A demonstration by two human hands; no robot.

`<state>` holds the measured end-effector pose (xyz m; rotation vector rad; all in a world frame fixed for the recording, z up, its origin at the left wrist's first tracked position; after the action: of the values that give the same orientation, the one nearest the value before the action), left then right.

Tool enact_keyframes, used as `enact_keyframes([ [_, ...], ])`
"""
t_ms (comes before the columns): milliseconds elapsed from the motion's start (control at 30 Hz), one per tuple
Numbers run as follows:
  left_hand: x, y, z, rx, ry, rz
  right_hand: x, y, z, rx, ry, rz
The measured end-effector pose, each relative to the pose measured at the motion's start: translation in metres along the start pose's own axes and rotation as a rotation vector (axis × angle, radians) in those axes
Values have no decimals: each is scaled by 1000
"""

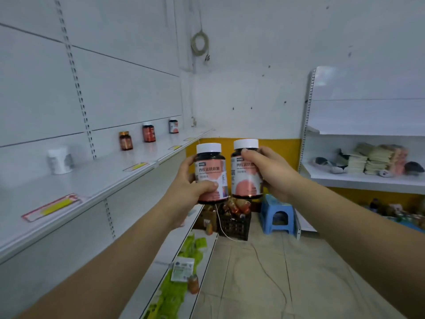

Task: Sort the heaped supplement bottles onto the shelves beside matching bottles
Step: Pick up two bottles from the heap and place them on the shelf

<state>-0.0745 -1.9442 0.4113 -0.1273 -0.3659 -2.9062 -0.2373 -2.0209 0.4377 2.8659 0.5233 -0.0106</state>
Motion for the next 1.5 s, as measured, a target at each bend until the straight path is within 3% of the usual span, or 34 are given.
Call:
enact_keyframes([
  [333,38,273,-64,18,40,116,-82,278,56,-94,-16,-65],
  [567,13,435,-77,17,178,243,-76,467,80,-92,-3,-159],
  [1033,-109,707,-117,3,445,446,18,788,134,-205,-26,-414],
  [1500,-202,815,-162,-169,671,936,176,991,204,-270,-60,-860],
])
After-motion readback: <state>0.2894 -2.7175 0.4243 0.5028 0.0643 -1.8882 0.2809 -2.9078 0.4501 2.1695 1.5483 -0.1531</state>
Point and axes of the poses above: each hand's wrist, its own y-axis towards the middle knuckle, its own x-axis out of the palm, z = x × y, the point moved 7 cm from there along y, towards the middle knuckle, and after that the axes turned 3 degrees about -y, right-handed, at the moved point
